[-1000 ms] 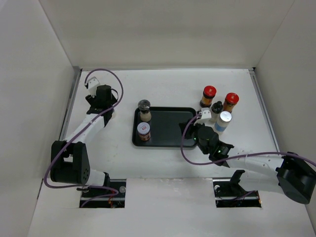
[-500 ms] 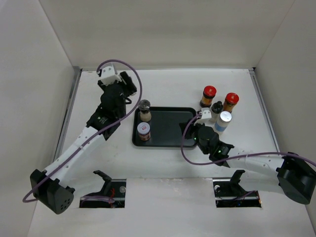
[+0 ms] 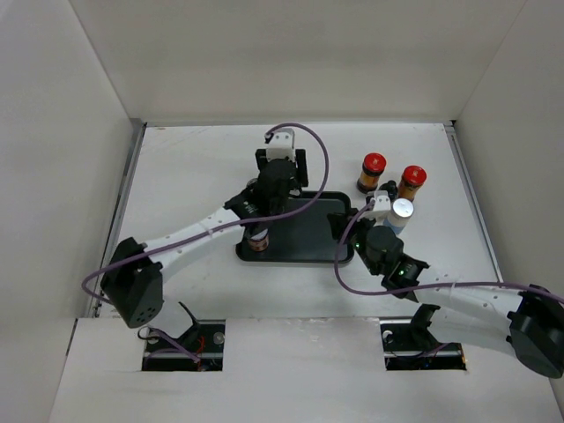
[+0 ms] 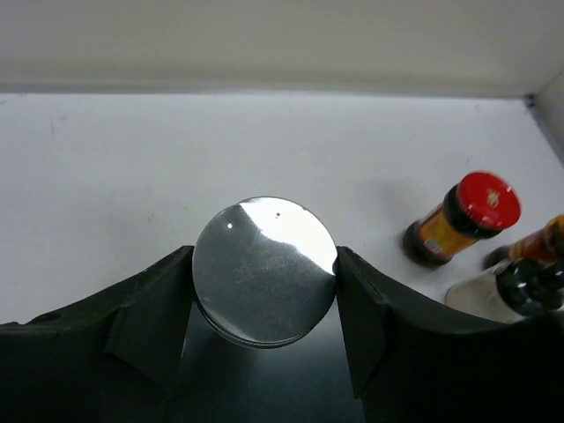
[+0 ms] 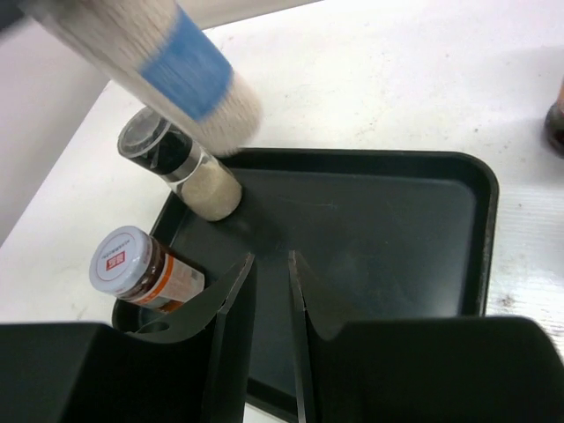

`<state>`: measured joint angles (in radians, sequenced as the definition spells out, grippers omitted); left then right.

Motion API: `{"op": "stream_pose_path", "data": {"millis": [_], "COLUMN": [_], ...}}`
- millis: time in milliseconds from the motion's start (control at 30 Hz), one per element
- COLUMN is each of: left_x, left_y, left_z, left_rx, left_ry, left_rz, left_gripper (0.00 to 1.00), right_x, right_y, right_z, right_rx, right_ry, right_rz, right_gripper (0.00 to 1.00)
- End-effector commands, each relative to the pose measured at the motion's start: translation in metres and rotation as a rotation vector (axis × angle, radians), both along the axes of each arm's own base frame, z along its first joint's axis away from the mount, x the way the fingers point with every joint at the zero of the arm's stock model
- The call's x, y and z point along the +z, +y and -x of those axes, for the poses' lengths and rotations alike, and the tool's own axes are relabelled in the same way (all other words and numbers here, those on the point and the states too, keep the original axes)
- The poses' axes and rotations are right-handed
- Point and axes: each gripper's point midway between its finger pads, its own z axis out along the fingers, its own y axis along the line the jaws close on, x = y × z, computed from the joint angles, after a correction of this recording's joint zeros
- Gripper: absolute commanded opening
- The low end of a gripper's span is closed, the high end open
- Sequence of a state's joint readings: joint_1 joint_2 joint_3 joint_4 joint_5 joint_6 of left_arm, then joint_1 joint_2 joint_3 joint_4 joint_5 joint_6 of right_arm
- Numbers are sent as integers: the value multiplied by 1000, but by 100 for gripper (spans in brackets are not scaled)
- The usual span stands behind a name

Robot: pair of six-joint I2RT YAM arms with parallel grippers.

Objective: Organize the condiment bottles

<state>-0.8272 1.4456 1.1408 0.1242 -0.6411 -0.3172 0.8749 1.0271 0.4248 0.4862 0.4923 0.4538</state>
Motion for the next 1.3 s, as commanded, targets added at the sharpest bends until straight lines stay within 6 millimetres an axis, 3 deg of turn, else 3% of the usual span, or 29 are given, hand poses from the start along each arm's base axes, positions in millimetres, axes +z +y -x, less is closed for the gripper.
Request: {"op": "stream_pose_path", "data": {"millis": [0,133,233,533,800,1000,1133,1267], "left_x": [28,-4,-27,-68,-86,-97,-93,-74], "left_y": [-14,-23,-18,-6,-4,-1,1,1], "left_z": [-4,-11,-18,-21,-20,-19,-18,-14], "left_rx": [-12,-13,9,28,29,40,46,46], "left_ry": [-90,-50,-25,34,56,73,67,34], "left_rz": [99,61,41,60,65,58,60,82], "left_gripper": [38,38,38,39,47,61,76,89], "right_x": [15,13,13,11,9,10,10,16], "right_y": [-7,-7,-6,-5,-5,-7,-9,-13], "right_z": [-5,-5,-5,-6,-8,-7,-8,-8], "right_rx": [-34,-31,-28,-22,-25,-28,-37,-46], "right_ry": [-37,-32,-29,-25,-19,-22,-24,-38], "right_rz": [-71,-68,-66,-65,-61,-64,-64,-76], "right_gripper": [27,28,28,29,31,39,43,45]}}
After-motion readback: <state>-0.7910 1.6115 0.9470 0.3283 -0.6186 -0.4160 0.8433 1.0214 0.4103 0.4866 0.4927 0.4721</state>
